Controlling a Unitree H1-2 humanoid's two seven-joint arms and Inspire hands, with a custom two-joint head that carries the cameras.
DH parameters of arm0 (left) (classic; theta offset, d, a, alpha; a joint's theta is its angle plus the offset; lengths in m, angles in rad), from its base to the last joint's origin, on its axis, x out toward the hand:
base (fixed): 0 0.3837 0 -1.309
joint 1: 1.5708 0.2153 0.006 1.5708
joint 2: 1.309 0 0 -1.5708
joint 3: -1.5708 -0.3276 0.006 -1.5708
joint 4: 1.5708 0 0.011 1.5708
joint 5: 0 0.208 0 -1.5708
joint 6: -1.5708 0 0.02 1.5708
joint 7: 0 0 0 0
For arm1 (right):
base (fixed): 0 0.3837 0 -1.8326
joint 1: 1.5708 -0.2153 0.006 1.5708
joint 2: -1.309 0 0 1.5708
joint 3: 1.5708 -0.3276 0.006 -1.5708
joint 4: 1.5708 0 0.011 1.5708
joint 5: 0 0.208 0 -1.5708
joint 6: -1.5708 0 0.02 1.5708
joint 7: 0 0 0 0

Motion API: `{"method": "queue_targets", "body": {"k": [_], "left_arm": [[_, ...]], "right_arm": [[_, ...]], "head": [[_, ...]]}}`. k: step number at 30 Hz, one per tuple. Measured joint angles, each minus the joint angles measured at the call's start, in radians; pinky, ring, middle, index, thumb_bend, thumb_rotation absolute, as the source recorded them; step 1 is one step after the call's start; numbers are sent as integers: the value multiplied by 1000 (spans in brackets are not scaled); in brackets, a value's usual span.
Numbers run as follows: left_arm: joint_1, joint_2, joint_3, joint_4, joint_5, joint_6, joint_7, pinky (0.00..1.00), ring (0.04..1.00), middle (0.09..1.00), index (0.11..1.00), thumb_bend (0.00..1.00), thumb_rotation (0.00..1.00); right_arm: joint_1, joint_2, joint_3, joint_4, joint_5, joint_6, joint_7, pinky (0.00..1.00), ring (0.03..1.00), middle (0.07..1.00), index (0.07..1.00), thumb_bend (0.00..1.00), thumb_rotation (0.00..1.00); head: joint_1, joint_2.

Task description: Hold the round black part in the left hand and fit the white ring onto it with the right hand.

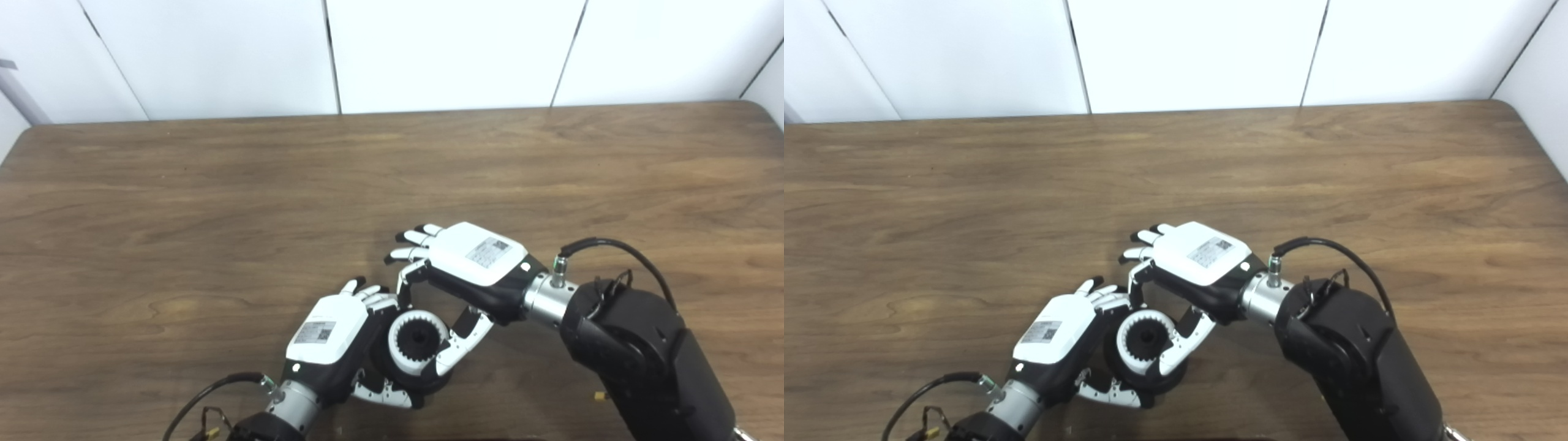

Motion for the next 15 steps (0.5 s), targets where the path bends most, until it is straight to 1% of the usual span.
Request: {"method": "queue_targets", "body": {"k": [5, 11, 15], "left_arm": [[-4, 0, -1, 1, 3, -2, 3, 990, 878, 811, 484, 522, 64], [-5, -4, 3, 1, -1, 0, 1, 989, 885, 808, 486, 521, 66], [-12, -6, 7, 0, 1, 15, -22, 1000, 913, 827, 496, 519, 83]], "right_arm": [[-26, 4, -11, -20, 7, 20, 17, 999, 989, 916, 839, 1000, 573], [-45, 0, -41, -30, 15, 36, 21, 981, 982, 913, 824, 1000, 588], [-59, -6, -55, -39, 17, 52, 36, 982, 982, 904, 817, 1000, 582]], "head": [[0, 2], [2, 0], [0, 0]]}}
